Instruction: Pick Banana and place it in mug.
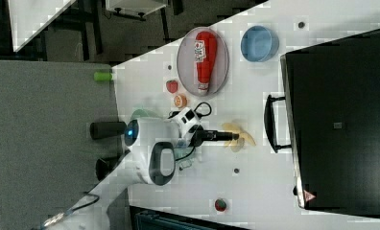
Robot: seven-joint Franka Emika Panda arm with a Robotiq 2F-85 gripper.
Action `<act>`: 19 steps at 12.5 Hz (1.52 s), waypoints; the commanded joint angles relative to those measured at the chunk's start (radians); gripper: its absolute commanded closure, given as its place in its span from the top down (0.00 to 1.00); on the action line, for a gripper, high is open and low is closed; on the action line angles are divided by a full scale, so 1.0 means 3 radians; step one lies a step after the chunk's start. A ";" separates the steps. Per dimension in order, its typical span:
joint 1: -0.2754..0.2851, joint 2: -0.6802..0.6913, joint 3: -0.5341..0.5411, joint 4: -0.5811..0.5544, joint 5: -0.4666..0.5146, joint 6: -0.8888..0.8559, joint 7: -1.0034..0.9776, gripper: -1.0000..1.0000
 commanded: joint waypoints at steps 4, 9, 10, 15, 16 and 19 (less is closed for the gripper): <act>-0.0052 0.0304 -0.0001 -0.0058 0.0018 0.0517 -0.0181 1.00; -0.0051 0.0334 0.0009 -0.0111 0.0021 0.0686 -0.0180 0.60; -0.0051 0.0310 0.0011 -0.0107 0.0021 0.0704 -0.0180 0.49; -0.0074 -0.0028 -0.0028 -0.0173 0.0024 0.0615 -0.0180 0.31; -0.0081 -0.0177 -0.0032 -0.0171 0.0025 0.0505 -0.0180 0.31; -0.0095 -0.0754 -0.0059 -0.0076 0.0028 -0.0176 -0.0174 0.31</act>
